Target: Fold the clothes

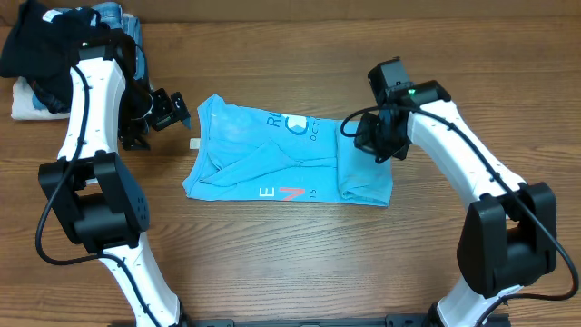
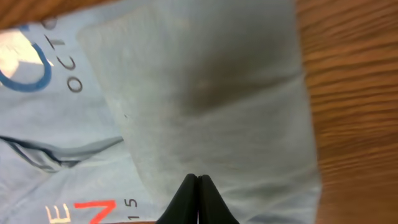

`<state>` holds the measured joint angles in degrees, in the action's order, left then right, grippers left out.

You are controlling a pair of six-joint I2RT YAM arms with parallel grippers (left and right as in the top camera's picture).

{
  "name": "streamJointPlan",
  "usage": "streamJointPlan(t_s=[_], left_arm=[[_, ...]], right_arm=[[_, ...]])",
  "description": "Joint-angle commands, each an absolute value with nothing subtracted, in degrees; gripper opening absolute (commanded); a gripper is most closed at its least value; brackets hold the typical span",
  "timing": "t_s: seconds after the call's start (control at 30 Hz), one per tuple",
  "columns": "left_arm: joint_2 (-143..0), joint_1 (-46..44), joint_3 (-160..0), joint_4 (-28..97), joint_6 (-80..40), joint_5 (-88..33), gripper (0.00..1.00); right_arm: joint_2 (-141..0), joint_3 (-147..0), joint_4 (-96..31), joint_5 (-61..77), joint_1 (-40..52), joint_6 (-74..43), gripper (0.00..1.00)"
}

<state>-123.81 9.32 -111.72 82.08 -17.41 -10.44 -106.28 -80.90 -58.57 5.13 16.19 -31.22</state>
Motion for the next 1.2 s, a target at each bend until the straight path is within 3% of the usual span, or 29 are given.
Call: streamJointPlan(t_s=[0.0, 0.43, 0.73, 0.9, 1.17], left_arm=[[-123.26, 8.29, -111.79, 82.17, -16.32, -10.55, 1.0], [-123.26, 7.66, -111.79, 82.3, -16.29, -10.55, 1.0], [-123.26, 7.66, -111.79, 82.24, -16.29, -10.55, 1.0], [-123.26, 7.46, -111.79, 82.26, -16.29, -10.55, 1.0], [-123.26, 7.46, -111.79, 82.21, -16.27, -10.52, 1.0]], right_arm=[[-106.85, -76.18, -55.64, 11.09, 16.75, -29.98, 0.04], [-106.83, -64.77, -46.72, 19.22, 19.38, -30.24, 0.04], [-105.67, -79.94, -57.25, 19.16, 16.58, -26.92, 0.04], [-105.67, -84.51, -52.69, 19.14, 15.92, -26.55, 0.19], [-109.47, -84.36, -48.21, 19.16, 16.05, -26.87, 0.19]])
